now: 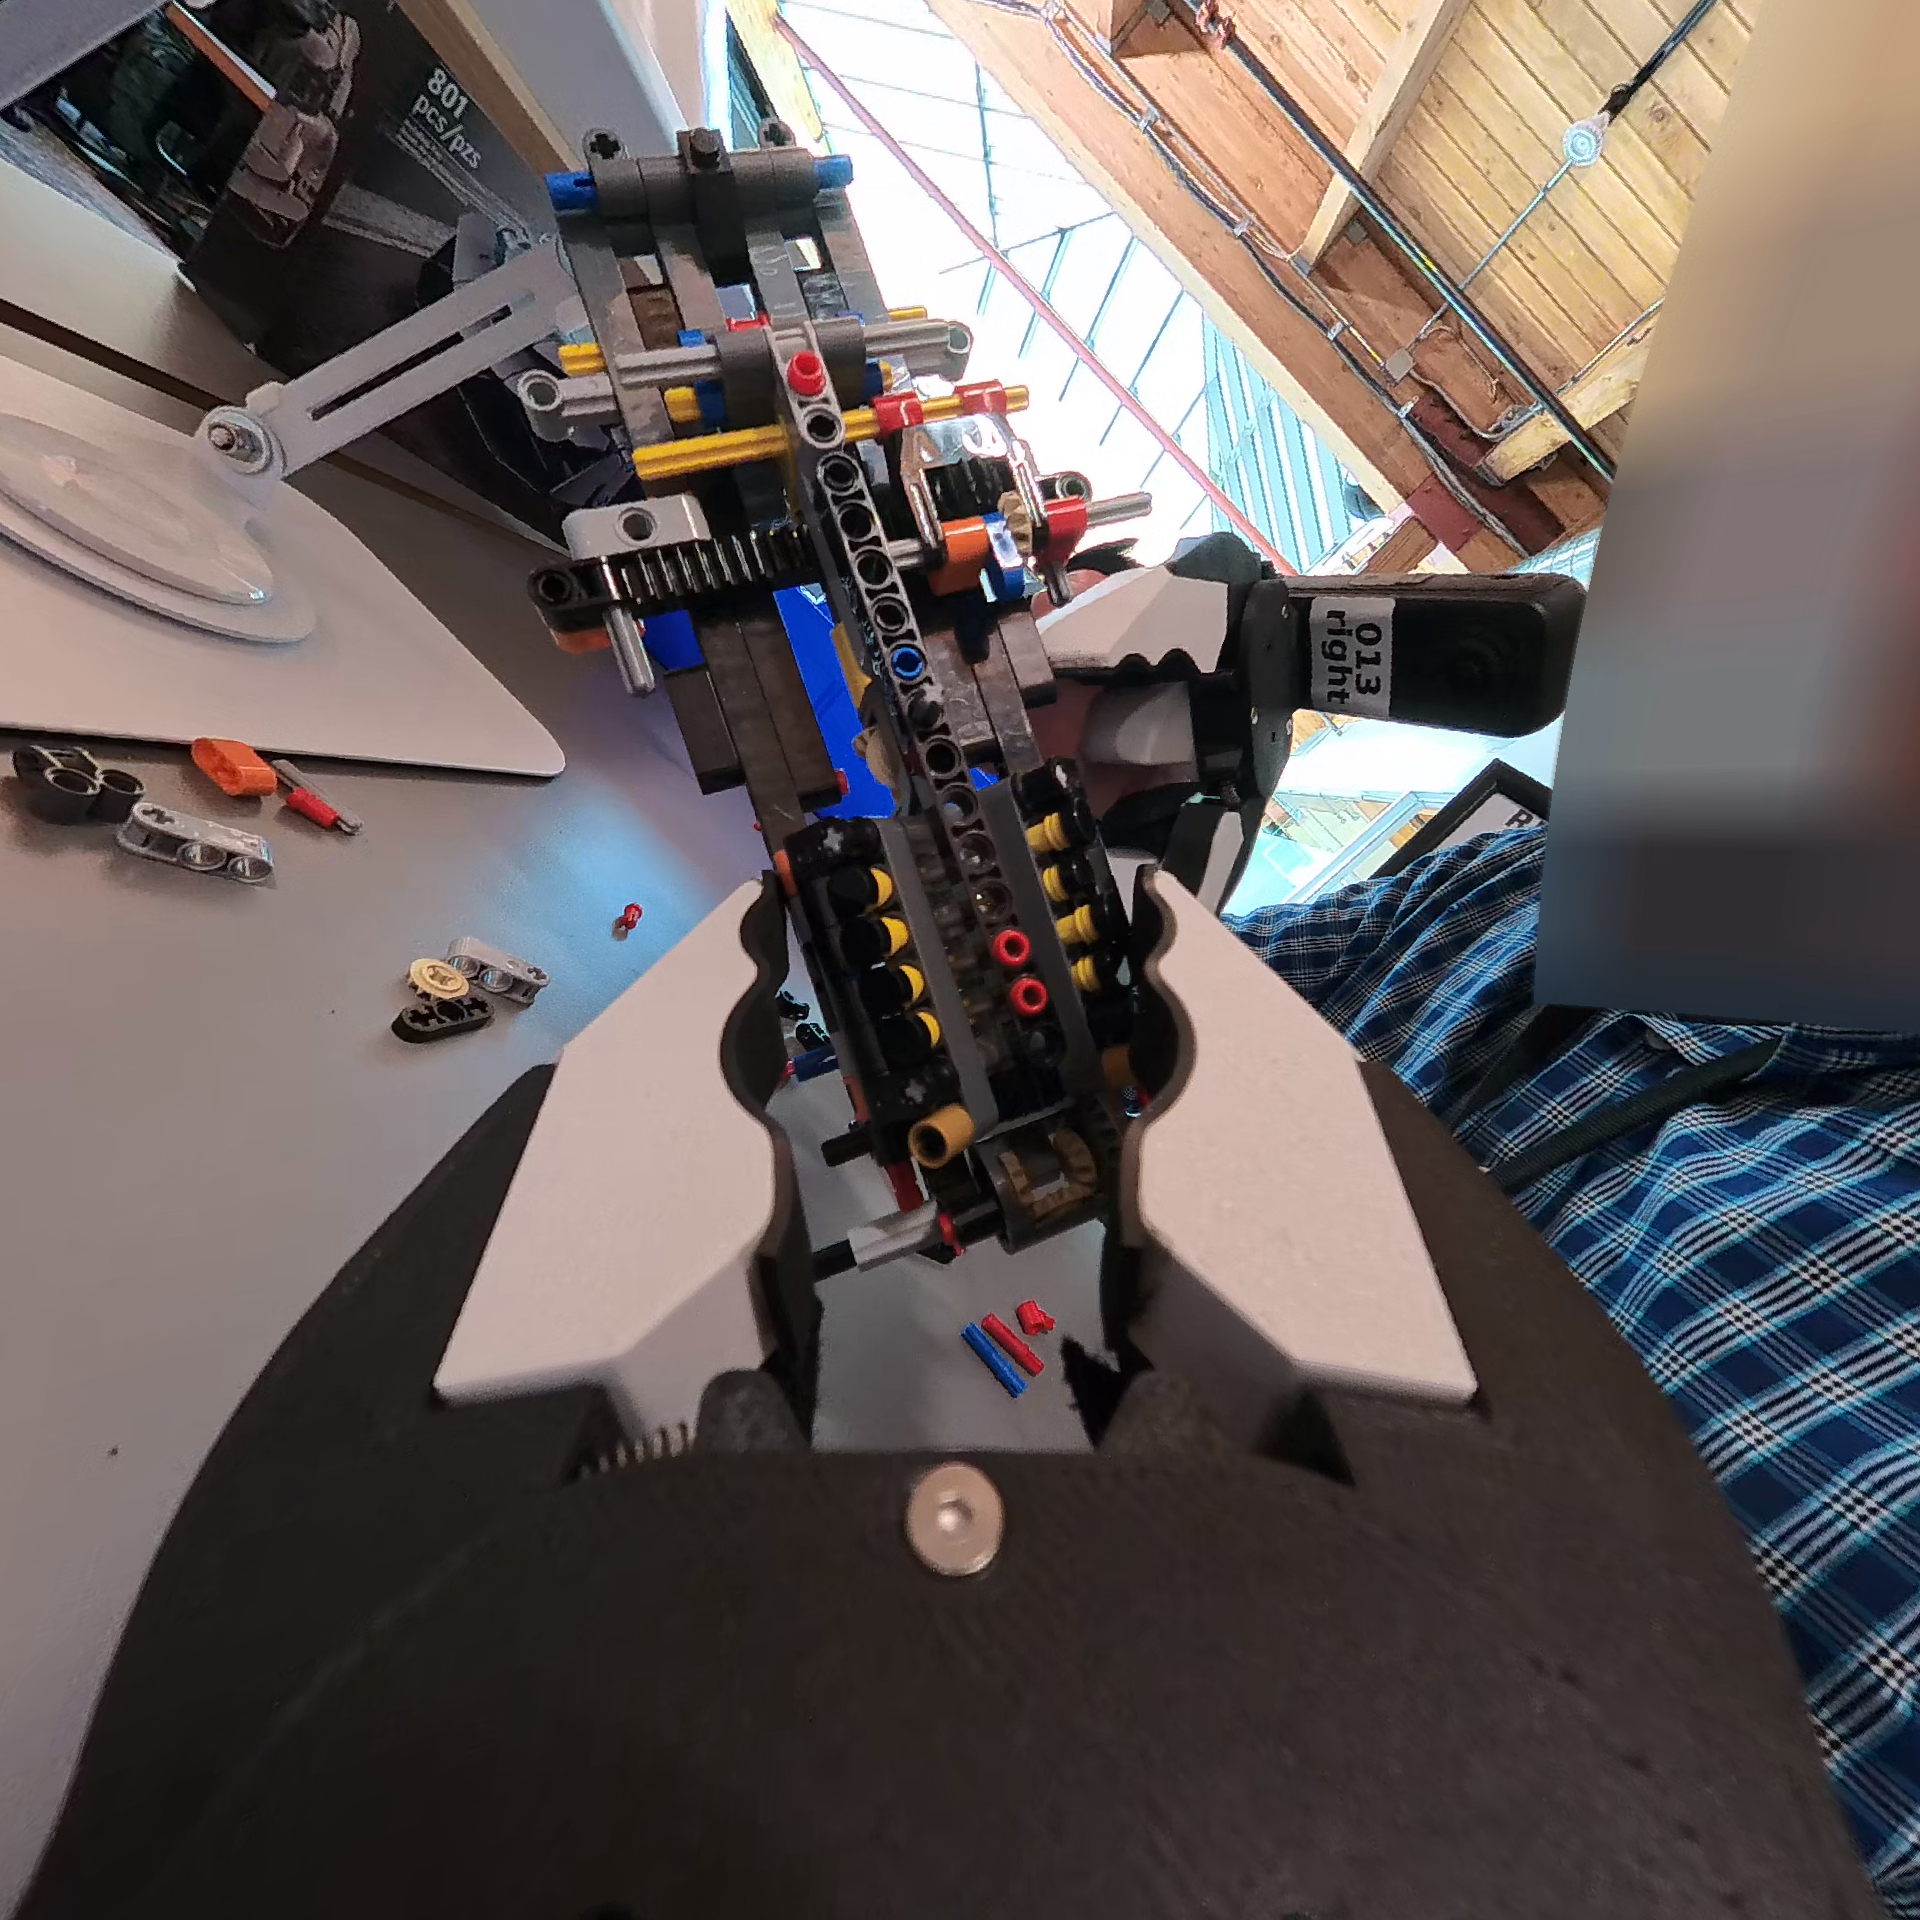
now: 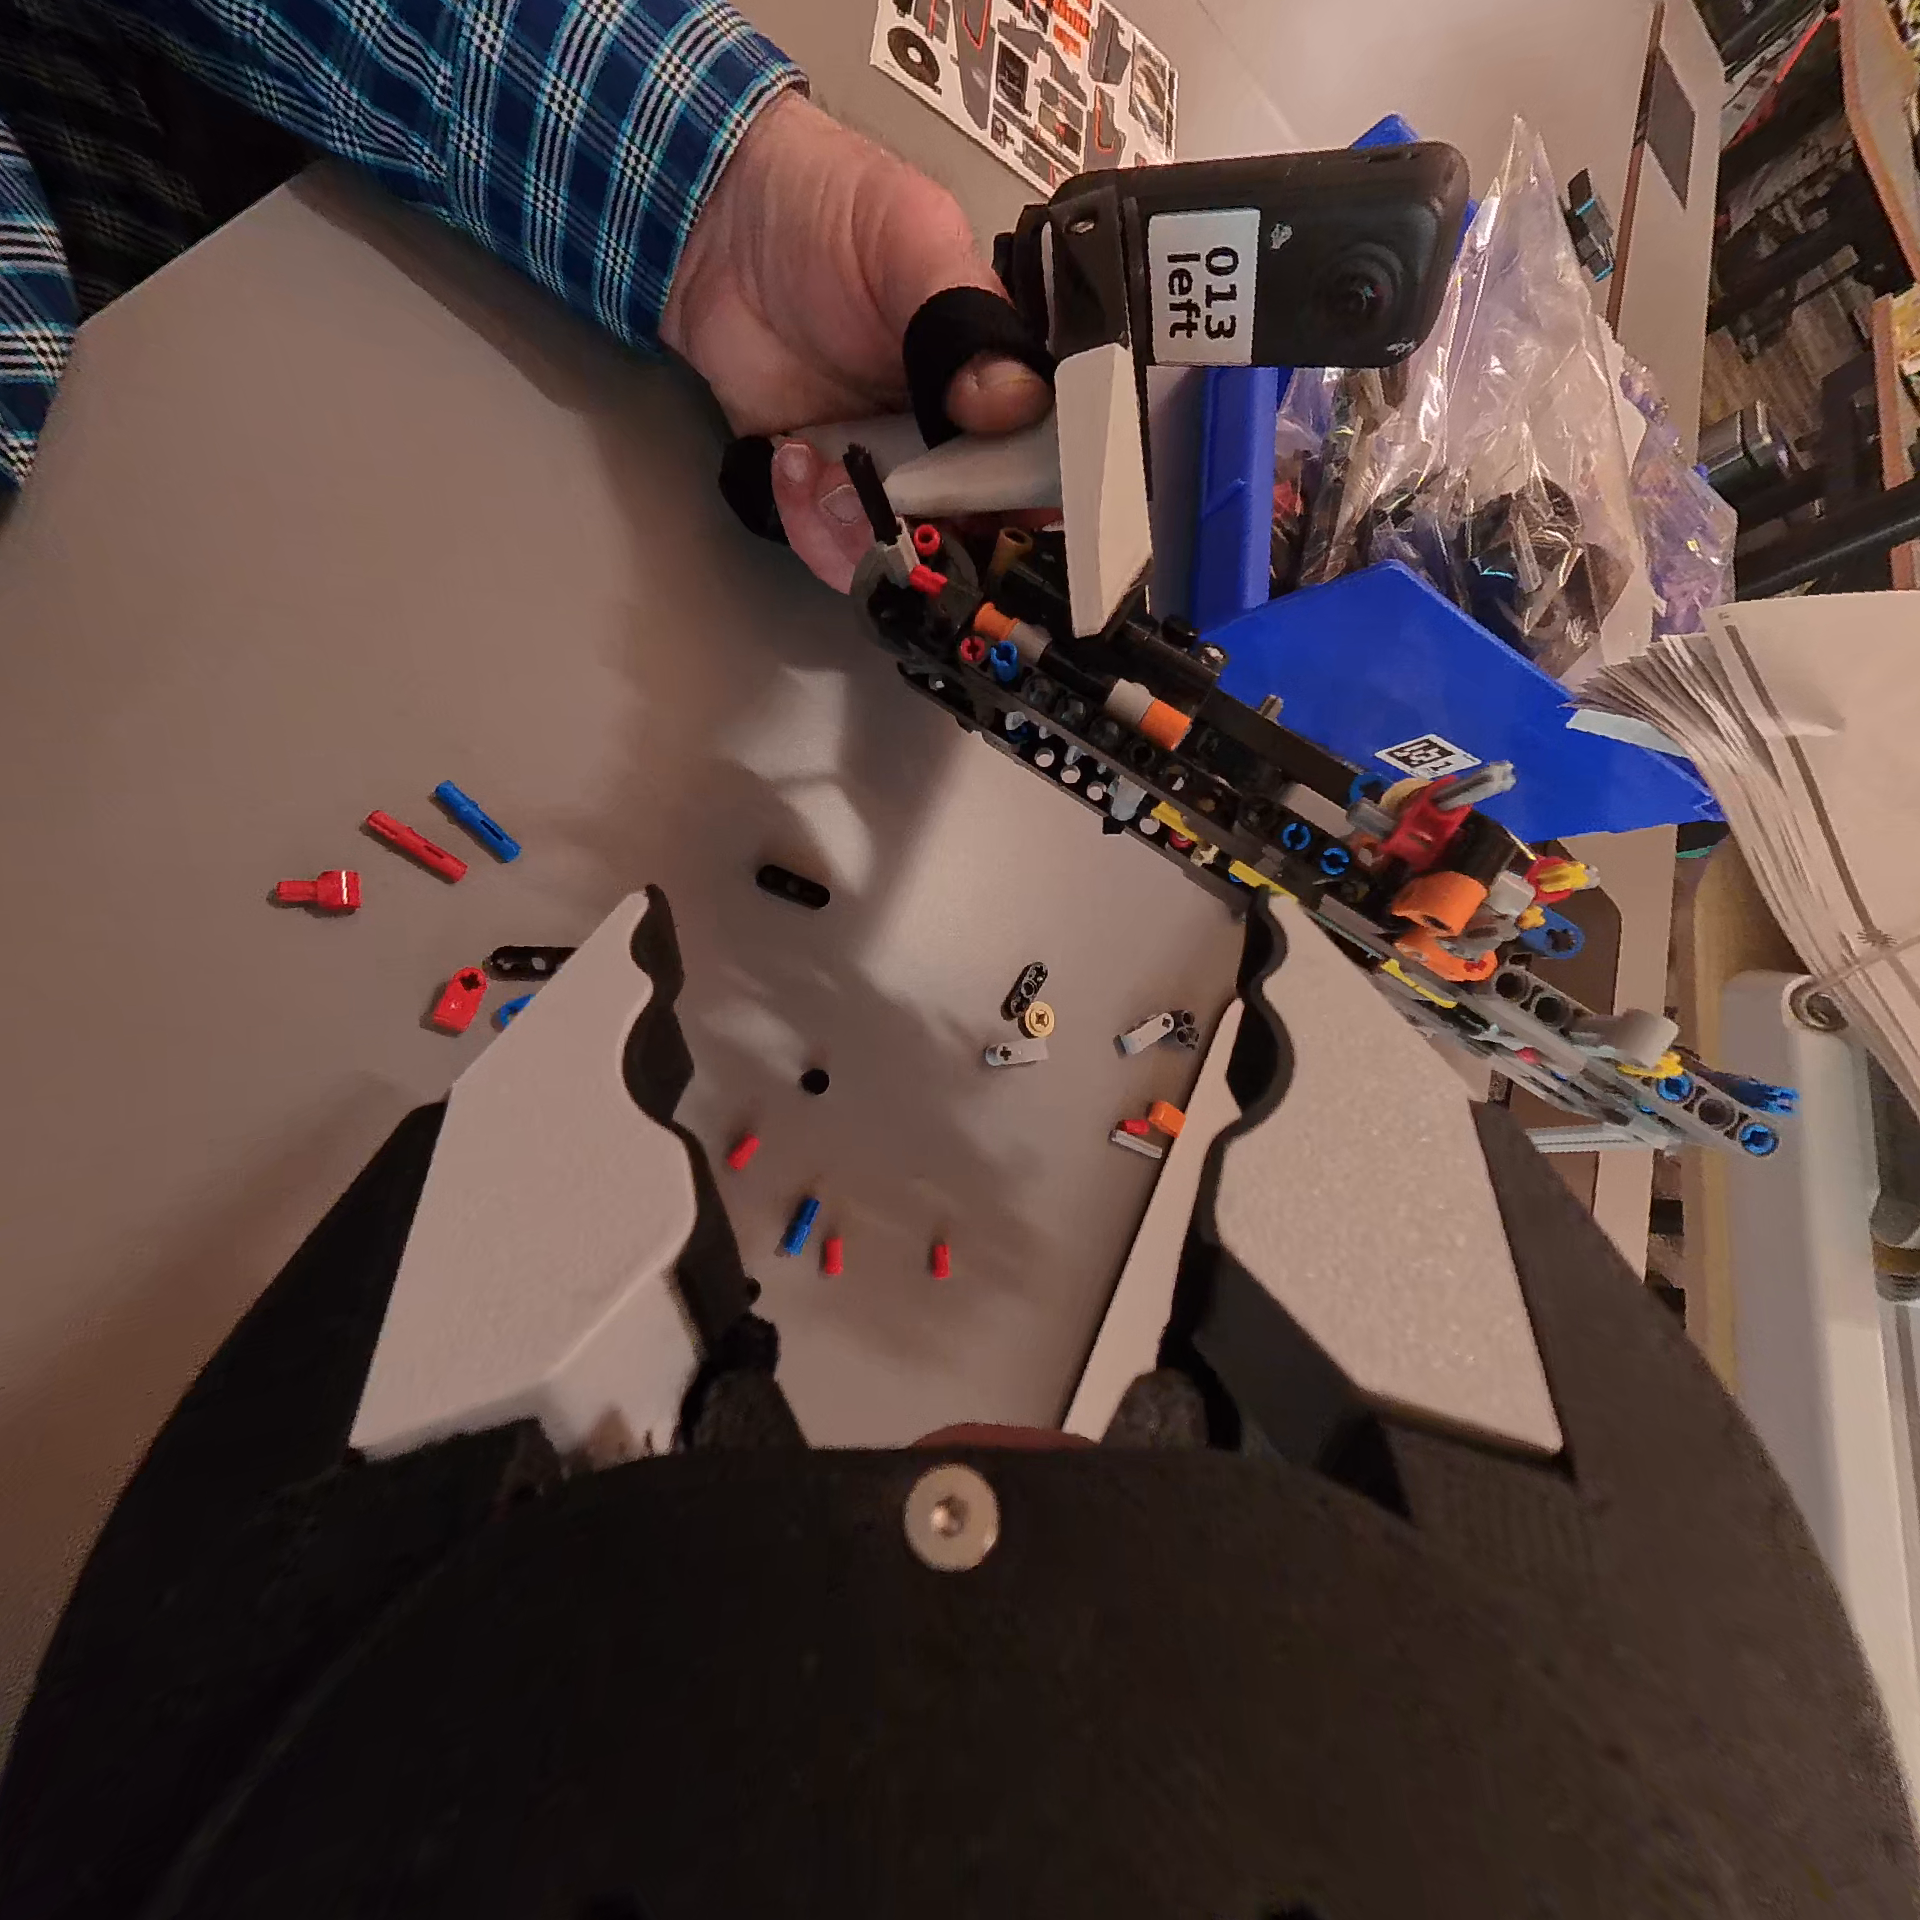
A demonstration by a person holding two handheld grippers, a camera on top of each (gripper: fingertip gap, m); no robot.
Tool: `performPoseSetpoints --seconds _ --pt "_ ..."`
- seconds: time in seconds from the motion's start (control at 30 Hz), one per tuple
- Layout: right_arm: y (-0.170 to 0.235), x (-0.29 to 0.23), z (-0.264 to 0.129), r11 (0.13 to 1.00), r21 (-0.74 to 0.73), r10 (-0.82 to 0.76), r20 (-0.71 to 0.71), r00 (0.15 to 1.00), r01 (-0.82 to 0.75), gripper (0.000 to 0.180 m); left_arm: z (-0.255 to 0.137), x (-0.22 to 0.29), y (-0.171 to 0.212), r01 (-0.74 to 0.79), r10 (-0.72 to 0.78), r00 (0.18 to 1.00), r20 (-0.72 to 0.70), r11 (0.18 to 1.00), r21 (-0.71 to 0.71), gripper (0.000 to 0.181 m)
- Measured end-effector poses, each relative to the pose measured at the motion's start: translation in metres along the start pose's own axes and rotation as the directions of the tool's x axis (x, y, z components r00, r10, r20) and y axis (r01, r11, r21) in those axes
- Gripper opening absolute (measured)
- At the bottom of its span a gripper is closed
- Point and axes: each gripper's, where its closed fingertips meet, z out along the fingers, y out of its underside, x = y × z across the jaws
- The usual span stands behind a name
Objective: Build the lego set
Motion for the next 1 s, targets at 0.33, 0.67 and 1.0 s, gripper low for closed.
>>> performPoseSetpoints --seconds 0.33,0.67,1.0 --pt "0.003 0.003 -0.002 1.0 -0.012 0.0 -0.013 1.0 0.0 0.1 0.0 0.0 0.0 0.003 -0.003 1.0 -0.002 1.0 -0.001 0.064" --pt "0.004 0.006 -0.005 1.0 -0.008 0.015 -0.019 1.0 -0.015 0.097 0.001 -0.001 0.0 0.002 -0.002 1.0 0.003 1.0 -0.001 0.064" --pt "0.025 0.034 -0.005 0.958 -0.012 0.286 -0.058 0.957 -0.287 0.046 0.006 -0.009 0.005 -0.091 0.095 0.988 0.119 0.995 -0.034 0.064"
